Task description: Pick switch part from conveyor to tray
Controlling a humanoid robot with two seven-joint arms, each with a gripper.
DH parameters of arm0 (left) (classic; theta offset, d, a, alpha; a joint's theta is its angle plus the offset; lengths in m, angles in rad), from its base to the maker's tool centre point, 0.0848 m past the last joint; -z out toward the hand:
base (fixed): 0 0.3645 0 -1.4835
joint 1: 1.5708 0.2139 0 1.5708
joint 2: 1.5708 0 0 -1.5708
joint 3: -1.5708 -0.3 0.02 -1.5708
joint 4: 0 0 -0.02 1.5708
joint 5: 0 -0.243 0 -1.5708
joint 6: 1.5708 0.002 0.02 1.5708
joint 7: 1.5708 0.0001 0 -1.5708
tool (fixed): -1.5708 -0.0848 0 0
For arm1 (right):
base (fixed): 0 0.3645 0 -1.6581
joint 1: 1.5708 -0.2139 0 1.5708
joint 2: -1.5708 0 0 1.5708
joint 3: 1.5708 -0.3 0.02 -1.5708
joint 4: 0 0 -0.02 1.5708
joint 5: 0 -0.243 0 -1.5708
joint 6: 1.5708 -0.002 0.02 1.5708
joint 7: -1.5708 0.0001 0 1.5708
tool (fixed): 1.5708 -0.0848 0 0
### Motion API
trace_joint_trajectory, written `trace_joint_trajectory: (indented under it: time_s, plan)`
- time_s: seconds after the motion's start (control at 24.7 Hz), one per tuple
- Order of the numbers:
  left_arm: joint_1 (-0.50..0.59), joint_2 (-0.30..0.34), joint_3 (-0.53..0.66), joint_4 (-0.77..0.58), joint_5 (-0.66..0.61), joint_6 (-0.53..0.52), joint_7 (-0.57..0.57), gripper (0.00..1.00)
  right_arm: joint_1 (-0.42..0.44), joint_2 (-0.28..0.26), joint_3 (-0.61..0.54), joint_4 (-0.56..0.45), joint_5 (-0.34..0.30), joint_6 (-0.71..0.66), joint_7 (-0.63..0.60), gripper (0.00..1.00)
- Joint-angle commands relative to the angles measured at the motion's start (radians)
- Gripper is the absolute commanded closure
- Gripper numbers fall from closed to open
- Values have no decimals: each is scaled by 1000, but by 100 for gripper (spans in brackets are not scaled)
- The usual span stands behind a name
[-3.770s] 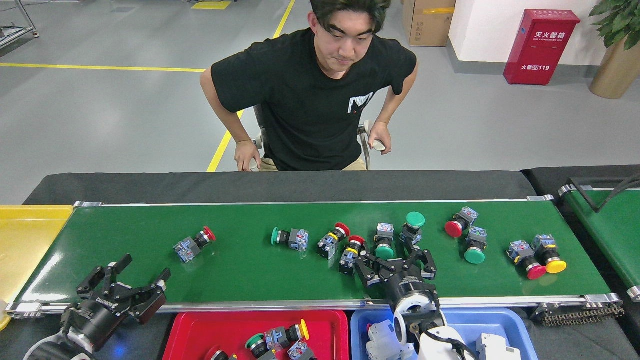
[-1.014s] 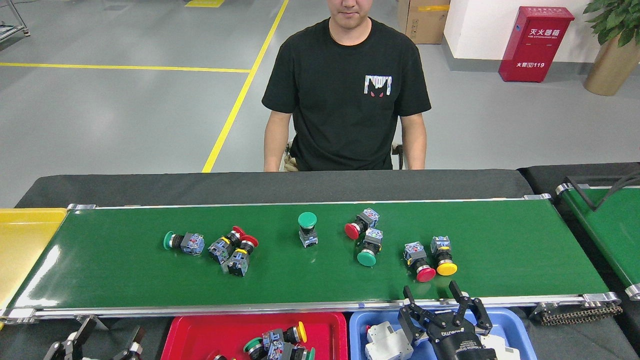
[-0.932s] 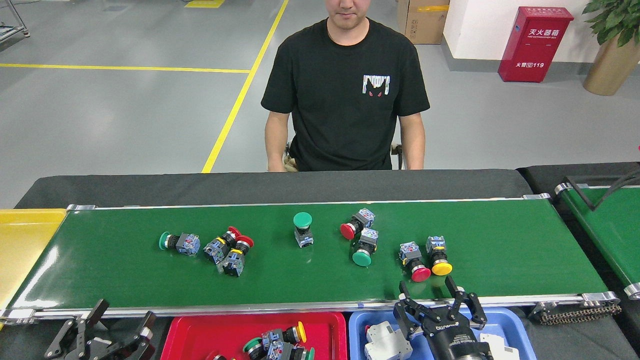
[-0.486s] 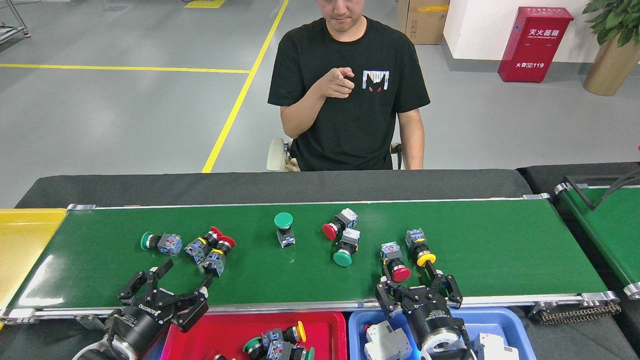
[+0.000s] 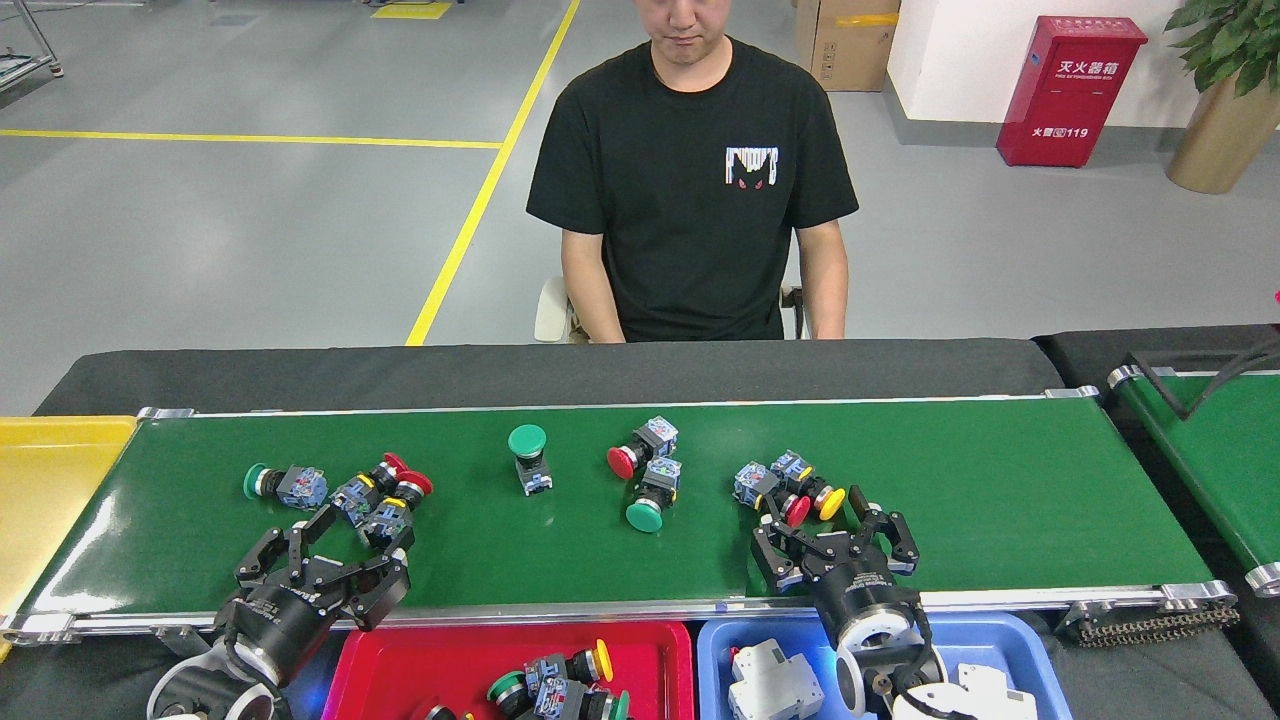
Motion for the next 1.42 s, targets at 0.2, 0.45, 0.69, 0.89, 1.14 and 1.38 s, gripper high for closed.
trace_joint_trajectory:
  time_s: [0.2,0.45,0.69,0.89,1.14,1.38]
  plan:
    - [-123,48,0,135,-2,88,14,0,-116,7,77,128,5,61,-2,34]
    - [-174,47,-19,208,-4,99,57,1,-132,17,106,148,-4,49,-2,91]
    - [-172,53,-48,241,-5,99,123,11,-127,10,108,111,-41,22,-5,97]
    - [-143,68,-49,235,1,76,213,83,-72,6,109,-33,-41,-31,-5,96]
    - [7,76,-19,-42,31,-111,258,94,140,4,174,-335,-39,-241,-3,54]
    - [355,64,-16,-428,88,-249,250,88,289,9,312,-464,-38,-442,3,2]
